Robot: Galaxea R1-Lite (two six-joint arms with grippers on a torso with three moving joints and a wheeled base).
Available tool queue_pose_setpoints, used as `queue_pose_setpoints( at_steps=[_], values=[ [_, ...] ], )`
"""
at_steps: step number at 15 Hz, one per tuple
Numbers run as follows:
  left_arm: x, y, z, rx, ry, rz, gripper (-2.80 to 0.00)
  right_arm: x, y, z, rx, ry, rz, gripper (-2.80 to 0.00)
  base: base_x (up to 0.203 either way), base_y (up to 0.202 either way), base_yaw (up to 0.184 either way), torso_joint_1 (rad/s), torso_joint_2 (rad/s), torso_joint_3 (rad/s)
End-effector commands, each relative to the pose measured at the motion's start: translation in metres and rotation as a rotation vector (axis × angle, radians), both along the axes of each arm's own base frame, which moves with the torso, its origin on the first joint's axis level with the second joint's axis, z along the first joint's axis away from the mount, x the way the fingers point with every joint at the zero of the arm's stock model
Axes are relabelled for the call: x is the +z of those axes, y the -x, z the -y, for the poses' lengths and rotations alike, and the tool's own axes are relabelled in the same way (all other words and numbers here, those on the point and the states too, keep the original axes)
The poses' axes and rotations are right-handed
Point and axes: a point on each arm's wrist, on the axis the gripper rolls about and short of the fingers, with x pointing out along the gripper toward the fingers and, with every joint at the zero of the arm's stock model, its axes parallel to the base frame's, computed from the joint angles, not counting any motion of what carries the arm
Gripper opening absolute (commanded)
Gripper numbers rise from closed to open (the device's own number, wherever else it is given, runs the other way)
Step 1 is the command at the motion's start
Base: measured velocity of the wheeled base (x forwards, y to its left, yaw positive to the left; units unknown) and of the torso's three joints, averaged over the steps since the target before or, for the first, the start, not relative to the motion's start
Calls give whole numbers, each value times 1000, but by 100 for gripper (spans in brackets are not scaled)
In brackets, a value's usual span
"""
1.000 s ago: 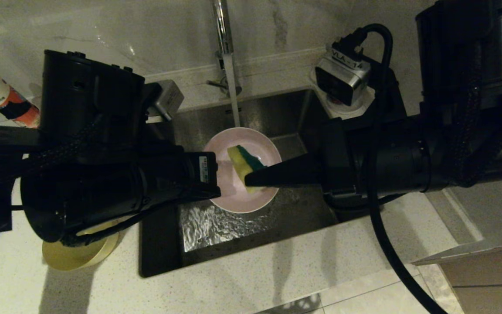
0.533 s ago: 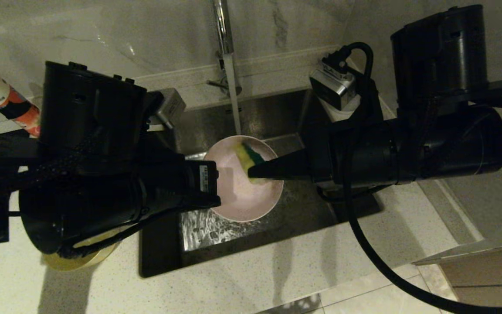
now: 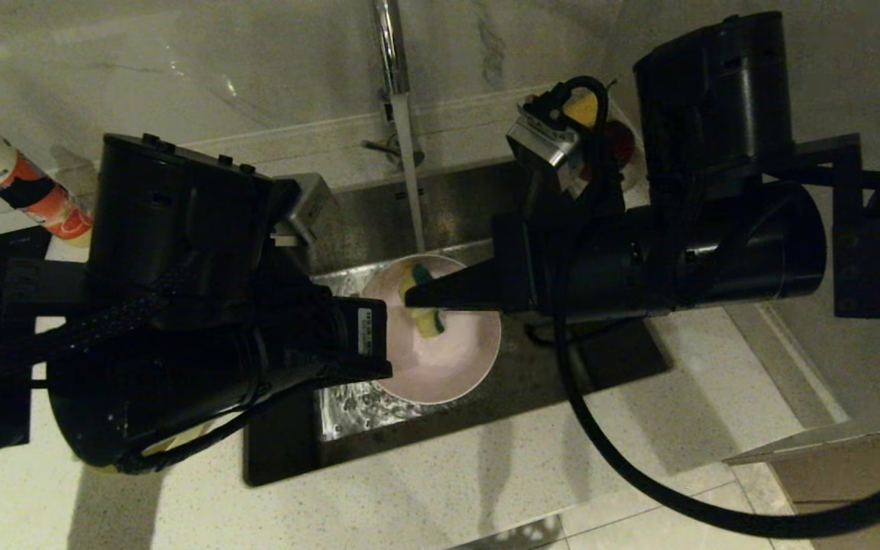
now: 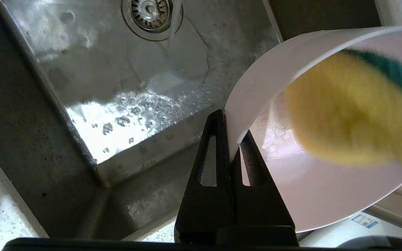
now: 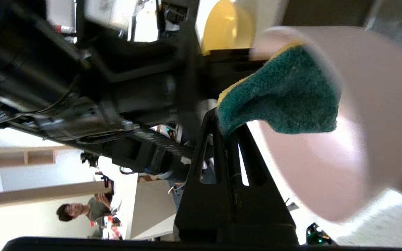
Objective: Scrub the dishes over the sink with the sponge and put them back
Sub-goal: Wipe the bowl
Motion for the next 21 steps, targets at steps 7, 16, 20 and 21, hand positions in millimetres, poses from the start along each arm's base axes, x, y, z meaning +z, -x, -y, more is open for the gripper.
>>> queue_pose_setpoints(
  at_steps=[7, 16, 20, 21],
  values=[
    [-11, 1, -2, 10, 3, -3, -280, 2, -5, 15, -60, 17, 21, -280, 0, 0, 0, 0, 0, 0],
    [0, 5, -7, 43, 30, 32, -280, -11, 17, 35, -37, 133, -14, -280, 0, 0, 0, 0, 0, 0],
    [3, 3, -6, 43, 49, 49, -280, -21, 15, 14, 6, 154, -32, -280, 0, 0, 0, 0, 0, 0],
    [4, 2, -5, 45, 66, 65, -280, -21, 14, 9, 16, 154, -32, -280, 0, 0, 0, 0, 0, 0]
  ],
)
